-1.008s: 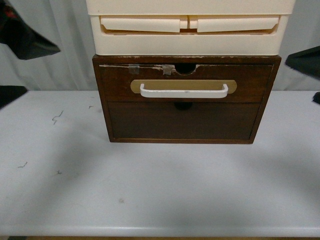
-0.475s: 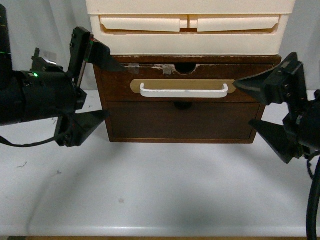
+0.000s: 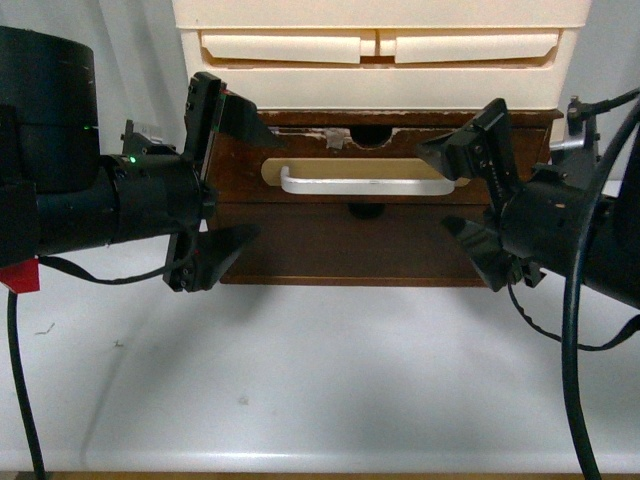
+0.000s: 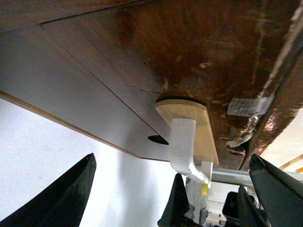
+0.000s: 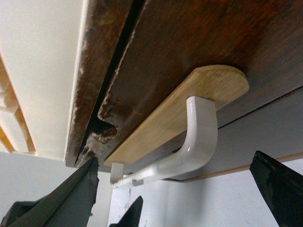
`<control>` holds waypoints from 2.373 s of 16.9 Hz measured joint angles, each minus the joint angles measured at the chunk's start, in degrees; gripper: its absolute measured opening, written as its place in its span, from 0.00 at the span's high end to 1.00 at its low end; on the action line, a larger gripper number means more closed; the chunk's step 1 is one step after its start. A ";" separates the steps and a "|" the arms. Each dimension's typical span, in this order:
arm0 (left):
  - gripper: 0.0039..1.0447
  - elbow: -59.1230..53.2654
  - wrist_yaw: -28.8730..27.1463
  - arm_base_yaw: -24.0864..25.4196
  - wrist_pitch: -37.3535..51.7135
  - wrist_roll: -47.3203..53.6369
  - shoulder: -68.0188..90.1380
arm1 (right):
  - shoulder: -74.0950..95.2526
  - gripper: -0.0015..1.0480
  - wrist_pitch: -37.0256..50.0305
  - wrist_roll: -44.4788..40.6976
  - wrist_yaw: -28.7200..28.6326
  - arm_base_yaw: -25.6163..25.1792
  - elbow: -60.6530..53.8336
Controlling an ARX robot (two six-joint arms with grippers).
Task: Open drawer
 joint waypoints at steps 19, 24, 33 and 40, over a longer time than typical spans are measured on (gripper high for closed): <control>0.51 7.43 0.70 -3.26 -0.57 -4.35 7.58 | 4.52 0.40 -8.26 1.90 6.62 2.97 9.33; 0.86 -7.54 0.66 -3.48 5.22 -8.50 -2.21 | -1.01 0.81 2.75 11.21 5.68 6.32 -5.68; 0.79 -37.11 -2.03 -4.31 -7.93 8.02 -35.67 | -20.83 0.74 6.05 6.38 5.14 9.86 -38.07; 0.27 -38.10 -33.75 3.04 -11.23 57.92 -52.13 | -26.08 0.34 6.32 -35.47 31.32 14.45 -45.07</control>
